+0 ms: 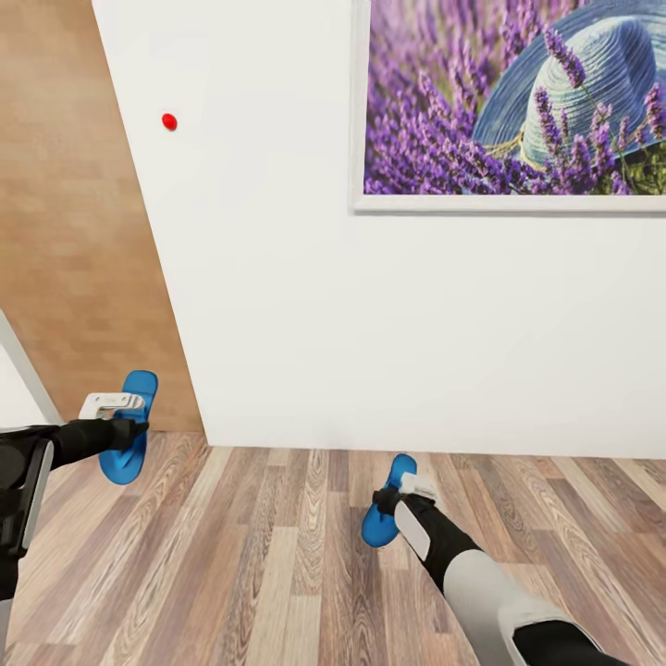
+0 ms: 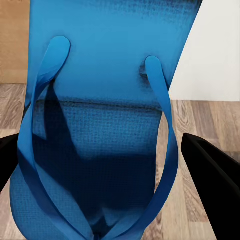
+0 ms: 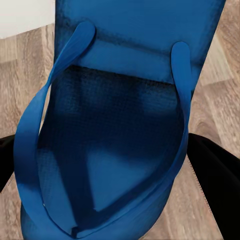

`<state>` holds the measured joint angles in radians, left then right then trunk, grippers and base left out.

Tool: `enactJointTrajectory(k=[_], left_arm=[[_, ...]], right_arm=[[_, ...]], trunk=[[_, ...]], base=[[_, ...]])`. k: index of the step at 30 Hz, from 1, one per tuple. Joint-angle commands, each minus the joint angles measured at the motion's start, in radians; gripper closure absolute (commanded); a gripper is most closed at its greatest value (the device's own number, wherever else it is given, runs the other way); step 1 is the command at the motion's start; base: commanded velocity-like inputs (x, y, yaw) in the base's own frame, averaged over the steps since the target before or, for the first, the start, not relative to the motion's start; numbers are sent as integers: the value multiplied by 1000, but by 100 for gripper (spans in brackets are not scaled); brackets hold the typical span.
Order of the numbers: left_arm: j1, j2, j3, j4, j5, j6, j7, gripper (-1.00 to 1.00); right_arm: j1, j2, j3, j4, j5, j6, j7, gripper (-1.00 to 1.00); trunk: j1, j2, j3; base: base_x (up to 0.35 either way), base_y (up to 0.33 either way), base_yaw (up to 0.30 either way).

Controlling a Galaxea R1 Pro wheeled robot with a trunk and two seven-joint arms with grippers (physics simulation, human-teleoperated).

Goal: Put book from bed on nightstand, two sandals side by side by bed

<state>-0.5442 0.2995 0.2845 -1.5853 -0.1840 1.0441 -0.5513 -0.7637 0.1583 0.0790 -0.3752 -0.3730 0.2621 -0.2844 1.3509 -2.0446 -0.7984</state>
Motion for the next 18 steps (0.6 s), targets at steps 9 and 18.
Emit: enactJointTrajectory(k=[9,18], left_arm=[[0,-6,1,-1,-11,3,-6,100],[0,-7,1,-1,-11,3,-6,100]], right_arm=[[1,-3,94,-29,-10,9,-11,100],[1,-2,103,-36,-10,8,-9,100]], trunk=[[-35,63,27],[-69,126,55]], base=[[0,0,0],[0,0,0]])
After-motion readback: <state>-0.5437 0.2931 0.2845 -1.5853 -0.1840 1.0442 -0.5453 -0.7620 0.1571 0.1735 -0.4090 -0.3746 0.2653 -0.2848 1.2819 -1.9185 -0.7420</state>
